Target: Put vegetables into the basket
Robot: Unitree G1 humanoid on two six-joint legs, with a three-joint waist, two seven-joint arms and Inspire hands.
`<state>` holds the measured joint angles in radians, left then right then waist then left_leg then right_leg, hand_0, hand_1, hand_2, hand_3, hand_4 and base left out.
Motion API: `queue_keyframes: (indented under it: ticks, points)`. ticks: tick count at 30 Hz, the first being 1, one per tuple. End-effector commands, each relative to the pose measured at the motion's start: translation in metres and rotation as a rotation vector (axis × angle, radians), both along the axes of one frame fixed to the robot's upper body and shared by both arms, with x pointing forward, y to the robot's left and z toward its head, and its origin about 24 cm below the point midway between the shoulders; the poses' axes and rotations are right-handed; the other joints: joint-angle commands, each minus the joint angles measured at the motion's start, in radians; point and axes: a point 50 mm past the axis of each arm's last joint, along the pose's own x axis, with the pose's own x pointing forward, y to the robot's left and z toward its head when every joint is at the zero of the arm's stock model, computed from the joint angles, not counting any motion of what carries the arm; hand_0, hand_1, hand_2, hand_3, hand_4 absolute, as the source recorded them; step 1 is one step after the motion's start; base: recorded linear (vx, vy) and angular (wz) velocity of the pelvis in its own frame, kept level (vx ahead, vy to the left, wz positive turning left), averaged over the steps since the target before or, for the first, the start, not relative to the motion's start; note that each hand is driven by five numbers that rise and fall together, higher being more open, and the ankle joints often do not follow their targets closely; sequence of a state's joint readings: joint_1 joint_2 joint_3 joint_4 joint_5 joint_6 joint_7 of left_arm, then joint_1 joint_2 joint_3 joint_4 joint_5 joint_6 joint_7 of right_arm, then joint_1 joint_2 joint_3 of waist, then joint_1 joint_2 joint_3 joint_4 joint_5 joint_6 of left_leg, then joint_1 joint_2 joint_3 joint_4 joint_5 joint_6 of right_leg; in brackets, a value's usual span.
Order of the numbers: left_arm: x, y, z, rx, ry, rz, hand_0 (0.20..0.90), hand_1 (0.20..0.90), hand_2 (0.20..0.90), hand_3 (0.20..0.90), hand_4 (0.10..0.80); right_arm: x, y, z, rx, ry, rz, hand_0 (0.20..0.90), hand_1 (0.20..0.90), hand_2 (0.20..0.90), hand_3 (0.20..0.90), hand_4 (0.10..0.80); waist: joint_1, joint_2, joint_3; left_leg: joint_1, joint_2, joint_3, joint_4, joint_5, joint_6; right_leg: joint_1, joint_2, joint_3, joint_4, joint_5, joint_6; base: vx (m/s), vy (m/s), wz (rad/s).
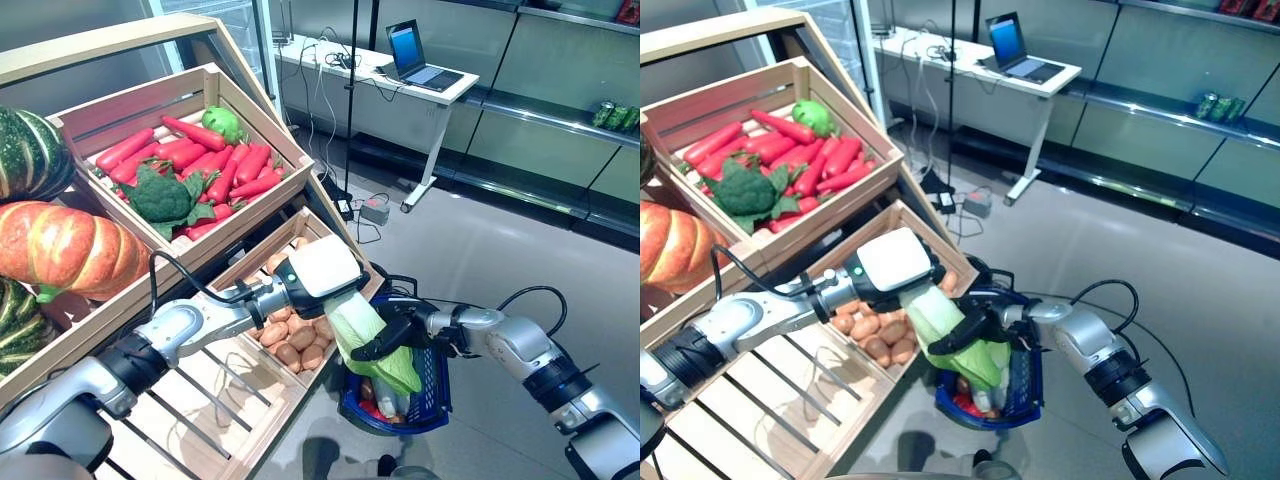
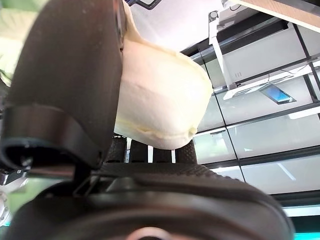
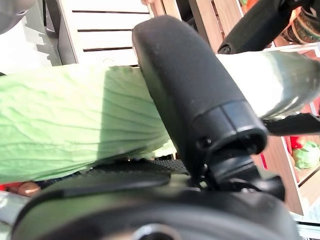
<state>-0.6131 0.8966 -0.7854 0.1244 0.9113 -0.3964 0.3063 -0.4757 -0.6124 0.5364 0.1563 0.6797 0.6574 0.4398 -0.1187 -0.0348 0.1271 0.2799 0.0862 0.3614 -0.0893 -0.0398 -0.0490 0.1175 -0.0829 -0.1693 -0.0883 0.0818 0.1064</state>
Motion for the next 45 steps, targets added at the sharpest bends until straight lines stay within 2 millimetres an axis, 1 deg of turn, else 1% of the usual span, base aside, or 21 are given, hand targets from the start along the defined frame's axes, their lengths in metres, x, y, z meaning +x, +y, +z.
queue_keyframes:
  ticks: [1, 6, 10, 11, 12, 13, 17, 19, 20, 24, 27, 28, 32, 33, 35, 37, 38, 40, 42, 45]
  points:
    - [0.009, -0.052, 0.071, -0.248, -0.209, -0.191, 0.300, 0.300, 0.300, 0.300, 0.400, 0.023, 0.056, 0.060, 0.312, -0.164, 0.093, 0.300, 0.300, 0.300, 0.300, 0.400, 0.025, -0.008, -0.053, -0.034, -0.025, -0.013, 0.002, -0.065, 0.020, 0.070, 0.008, -0.018, 0.001, -0.117, 0.001, 0.003, 0.000, 0.04]
    - [0.009, -0.052, 0.071, -0.245, -0.214, -0.187, 0.300, 0.300, 0.300, 0.300, 0.400, 0.025, 0.052, 0.060, 0.309, -0.182, 0.067, 0.300, 0.300, 0.300, 0.300, 0.400, 0.023, -0.006, -0.055, -0.038, -0.025, -0.012, 0.002, -0.063, 0.020, 0.065, 0.008, -0.016, 0.001, -0.115, 0.001, 0.000, 0.000, 0.00]
    - [0.011, -0.051, 0.072, -0.243, -0.211, -0.162, 0.300, 0.300, 0.300, 0.300, 0.400, 0.028, 0.044, 0.060, 0.279, -0.216, 0.056, 0.300, 0.300, 0.300, 0.300, 0.400, 0.020, -0.005, -0.053, -0.035, -0.024, -0.010, 0.002, -0.063, 0.019, 0.067, 0.008, -0.017, 0.001, -0.115, 0.001, 0.000, 0.000, 0.00]
    - [0.012, -0.050, 0.072, -0.245, -0.209, -0.152, 0.528, 0.528, 0.528, 0.528, 0.552, 0.029, 0.042, 0.060, 0.268, -0.229, 0.055, 0.300, 0.300, 0.300, 0.300, 0.400, 0.020, -0.005, -0.053, -0.034, -0.024, -0.010, 0.002, -0.063, 0.019, 0.068, 0.008, -0.016, 0.001, -0.116, 0.001, 0.000, 0.000, 0.00]
    - [0.013, -0.049, 0.072, -0.248, -0.204, -0.145, 0.528, 0.528, 0.528, 0.528, 0.552, 0.030, 0.041, 0.061, 0.264, -0.234, 0.054, 0.300, 0.300, 0.300, 0.300, 0.400, 0.019, -0.005, -0.052, -0.034, -0.024, -0.011, 0.002, -0.064, 0.019, 0.068, 0.008, -0.016, 0.001, -0.116, 0.001, 0.000, 0.000, 0.00]
    - [0.014, -0.046, 0.073, -0.255, -0.195, -0.129, 0.900, 0.900, 0.900, 0.900, 0.800, 0.030, 0.040, 0.060, 0.261, -0.238, 0.051, 0.300, 0.300, 0.300, 0.300, 0.400, 0.019, -0.005, -0.052, -0.034, -0.024, -0.012, 0.002, -0.063, 0.018, 0.068, 0.008, -0.014, 0.001, -0.116, 0.001, 0.000, 0.000, 0.00]
    - [0.018, -0.038, 0.071, -0.278, -0.160, -0.065, 0.900, 0.900, 0.900, 0.900, 0.800, 0.028, 0.030, 0.056, 0.271, -0.230, 0.024, 0.300, 0.300, 0.300, 0.300, 0.400, 0.017, -0.003, -0.051, -0.031, -0.023, -0.009, 0.002, -0.064, 0.019, 0.069, 0.009, -0.012, 0.001, -0.115, 0.001, 0.000, 0.000, 0.00]
    - [0.021, -0.030, 0.070, -0.299, -0.131, -0.011, 0.900, 0.900, 0.900, 0.900, 0.800, 0.025, 0.024, 0.052, 0.288, -0.225, 0.004, 0.300, 0.300, 0.300, 0.300, 0.400, 0.016, -0.003, -0.050, -0.030, -0.022, -0.006, 0.002, -0.064, 0.020, 0.070, 0.009, -0.013, 0.001, -0.115, 0.001, 0.000, 0.000, 0.00]
    - [0.021, -0.030, 0.070, -0.299, -0.131, -0.011, 0.900, 0.900, 0.900, 0.900, 0.800, 0.025, 0.024, 0.052, 0.288, -0.225, 0.004, 0.300, 0.300, 0.300, 0.300, 0.400, 0.016, -0.003, -0.050, -0.030, -0.022, -0.006, 0.002, -0.064, 0.020, 0.070, 0.009, -0.013, 0.001, -0.115, 0.001, 0.000, 0.000, 0.00]
    - [0.025, 0.006, 0.057, -0.405, -0.046, 0.134, 0.900, 0.900, 0.900, 0.900, 0.800, 0.019, -0.001, 0.051, 0.368, -0.306, -0.112, 0.300, 0.300, 0.300, 0.300, 0.400, 0.013, -0.002, -0.049, -0.031, -0.021, -0.004, 0.002, -0.061, 0.022, 0.067, 0.010, -0.010, 0.001, -0.112, 0.001, 0.000, 0.000, 0.00]
    - [0.023, 0.033, 0.047, -0.472, -0.044, 0.214, 0.900, 0.900, 0.900, 0.900, 0.800, 0.009, -0.018, 0.049, 0.372, -0.380, -0.173, 0.300, 0.300, 0.300, 0.300, 0.400, 0.008, 0.001, -0.042, -0.040, -0.020, -0.001, 0.002, -0.056, 0.022, 0.056, 0.010, -0.005, 0.001, -0.107, 0.002, 0.000, 0.000, 0.00]
    - [0.021, 0.044, 0.043, -0.500, -0.052, 0.249, 0.900, 0.900, 0.900, 0.900, 0.800, 0.003, -0.026, 0.046, 0.372, -0.397, -0.198, 0.300, 0.300, 0.300, 0.300, 0.400, 0.006, 0.003, -0.036, -0.042, -0.020, 0.000, 0.002, -0.055, 0.022, 0.052, 0.011, -0.003, 0.001, -0.106, 0.001, 0.000, 0.000, 0.00]
    - [0.017, 0.072, 0.033, -0.556, -0.082, 0.366, 0.900, 0.900, 0.900, 0.900, 0.800, -0.011, -0.044, 0.030, 0.401, -0.383, -0.301, 0.300, 0.300, 0.300, 0.300, 0.400, 0.001, 0.007, -0.025, -0.043, -0.019, 0.005, 0.002, -0.059, 0.024, 0.050, 0.011, 0.002, 0.001, -0.107, 0.002, 0.001, 0.000, -0.01]
    - [0.014, 0.086, 0.030, -0.570, -0.092, 0.421, 0.900, 0.900, 0.900, 0.900, 0.800, -0.017, -0.052, 0.024, 0.400, -0.363, -0.331, 0.300, 0.300, 0.300, 0.300, 0.400, 0.001, 0.007, -0.022, -0.042, -0.019, 0.008, 0.002, -0.061, 0.024, 0.049, 0.010, 0.002, 0.001, -0.109, 0.003, 0.005, -0.001, -0.04]
    - [0.008, 0.104, 0.026, -0.593, -0.102, 0.493, 0.900, 0.900, 0.900, 0.900, 0.800, -0.025, -0.062, 0.016, 0.401, -0.338, -0.374, 0.300, 0.300, 0.300, 0.300, 0.400, -0.002, 0.009, -0.020, -0.042, -0.018, 0.009, 0.002, -0.062, 0.024, 0.049, 0.011, 0.003, 0.001, -0.111, 0.003, 0.003, -0.001, -0.02]
    - [-0.001, 0.132, 0.025, -0.642, -0.139, 0.588, 0.900, 0.900, 0.900, 0.900, 0.800, -0.035, -0.078, 0.004, 0.388, -0.306, -0.434, 0.300, 0.300, 0.300, 0.300, 0.400, -0.005, 0.009, -0.015, -0.042, -0.016, 0.015, 0.002, -0.061, 0.022, 0.048, 0.010, 0.001, 0.001, -0.113, 0.003, 0.000, 0.000, 0.00]
    - [-0.001, 0.133, 0.025, -0.642, -0.139, 0.589, 0.900, 0.900, 0.900, 0.900, 0.800, -0.035, -0.078, 0.004, 0.388, -0.305, -0.433, 0.300, 0.300, 0.300, 0.300, 0.400, -0.006, 0.009, -0.016, -0.042, -0.016, 0.015, 0.002, -0.061, 0.022, 0.048, 0.010, 0.001, 0.001, -0.113, 0.003, 0.000, 0.000, 0.00]
    - [-0.006, 0.148, 0.027, -0.683, -0.160, 0.646, 0.900, 0.900, 0.900, 0.900, 0.800, -0.041, -0.088, -0.005, 0.369, -0.292, -0.476, 0.300, 0.300, 0.300, 0.300, 0.400, -0.008, 0.009, -0.013, -0.042, -0.015, 0.018, 0.002, -0.060, 0.020, 0.047, 0.010, -0.002, 0.001, -0.113, 0.003, 0.000, 0.000, 0.00]
    - [-0.009, 0.157, 0.026, -0.700, -0.175, 0.695, 0.900, 0.900, 0.900, 0.900, 0.800, -0.044, -0.096, -0.010, 0.354, -0.286, -0.525, 0.300, 0.300, 0.300, 0.300, 0.400, -0.011, 0.009, -0.012, -0.043, -0.014, 0.017, 0.002, -0.060, 0.018, 0.047, 0.009, -0.004, 0.001, -0.113, 0.005, 0.000, 0.000, 0.00]
    - [-0.011, 0.164, 0.027, -0.750, -0.161, 0.731, 0.900, 0.900, 0.900, 0.900, 0.800, -0.046, -0.107, -0.015, 0.345, -0.281, -0.611, 0.300, 0.300, 0.300, 0.300, 0.400, -0.011, 0.009, -0.012, -0.045, -0.014, 0.012, 0.002, -0.059, 0.018, 0.045, 0.009, -0.008, 0.001, -0.115, 0.005, 0.000, 0.000, 0.00]
